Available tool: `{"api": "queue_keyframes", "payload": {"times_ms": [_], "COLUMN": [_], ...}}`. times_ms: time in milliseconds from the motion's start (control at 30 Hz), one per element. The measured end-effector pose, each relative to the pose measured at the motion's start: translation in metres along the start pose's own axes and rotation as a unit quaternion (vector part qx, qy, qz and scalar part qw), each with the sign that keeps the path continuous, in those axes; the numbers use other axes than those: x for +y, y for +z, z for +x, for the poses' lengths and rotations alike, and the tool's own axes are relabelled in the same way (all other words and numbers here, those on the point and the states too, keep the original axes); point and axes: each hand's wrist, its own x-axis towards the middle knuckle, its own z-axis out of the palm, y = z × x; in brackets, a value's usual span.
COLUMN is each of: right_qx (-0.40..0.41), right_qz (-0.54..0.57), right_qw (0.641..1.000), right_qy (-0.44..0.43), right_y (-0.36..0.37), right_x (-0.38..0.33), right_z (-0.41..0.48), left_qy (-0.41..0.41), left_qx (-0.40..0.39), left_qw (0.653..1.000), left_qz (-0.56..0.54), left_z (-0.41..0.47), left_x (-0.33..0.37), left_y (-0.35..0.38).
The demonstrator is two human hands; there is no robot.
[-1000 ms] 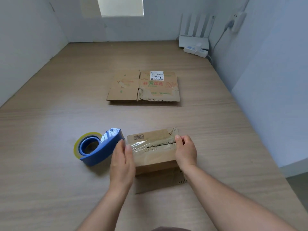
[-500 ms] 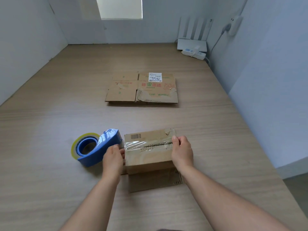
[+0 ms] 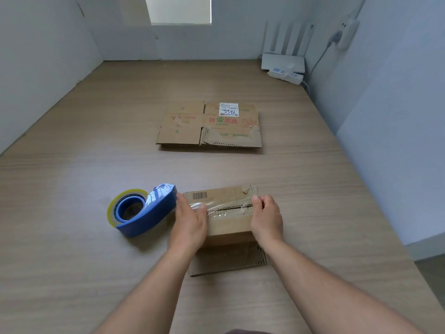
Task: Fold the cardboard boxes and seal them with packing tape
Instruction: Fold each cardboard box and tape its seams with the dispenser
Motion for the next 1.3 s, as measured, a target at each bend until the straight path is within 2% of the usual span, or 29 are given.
{"api": "queue_keyframes", "payload": {"times_ms": [133,233,333,433,600,667,833,900,967,1067,1133,1300], "right_qx": [-0.03,-0.056,-0.057,-0.037,-0.052,-0.042,-0.073,-0.097,-0.095,-0.101,-0.13,-0.173], "right_qz": [-0.031,-0.195,-0.294,-0.269,-0.038,-0.009,-0.058,-0.125,-0.208,-0.227,-0.207,-0.205], "right_qw": [0.999,0.979,0.954,0.962,0.998,0.999,0.994,0.987,0.974,0.968,0.968,0.963], "right_qy": [-0.003,0.001,0.02,0.004,0.0,-0.019,-0.061,-0.043,-0.008,0.039,0.05,-0.013], "right_y": [-0.005,-0.003,0.004,0.005,-0.005,-0.008,-0.02,-0.025,-0.023,-0.01,-0.001,-0.008], "right_x": [-0.002,-0.015,-0.027,-0.022,-0.002,0.002,0.001,-0.009,-0.024,-0.044,-0.045,-0.015], "right_z": [-0.001,-0.006,-0.01,-0.006,0.007,0.009,0.026,0.045,0.061,0.061,0.051,0.01], "left_qy": [-0.037,-0.044,-0.043,-0.054,-0.083,-0.082,0.031,0.053,0.049,0.021,-0.012,-0.017], "left_qx": [0.006,0.021,0.032,0.05,0.075,0.068,-0.041,-0.089,-0.123,-0.123,-0.096,-0.063], "left_qw": [0.999,0.999,0.993,0.989,0.992,0.993,0.998,0.995,0.989,0.985,0.99,0.996], "left_qz": [-0.009,0.007,0.109,0.13,0.062,0.053,-0.026,-0.006,0.06,0.119,0.099,0.062], "left_z": [0.004,0.002,-0.001,0.002,0.003,0.003,-0.007,-0.026,-0.045,-0.065,-0.07,-0.068], "left_x": [-0.005,-0.002,0.002,0.001,-0.003,-0.004,-0.017,-0.026,-0.028,-0.01,-0.002,-0.005], "left_y": [0.006,0.008,0.013,0.015,0.014,0.013,-0.01,-0.019,-0.011,0.016,0.03,0.038]}}
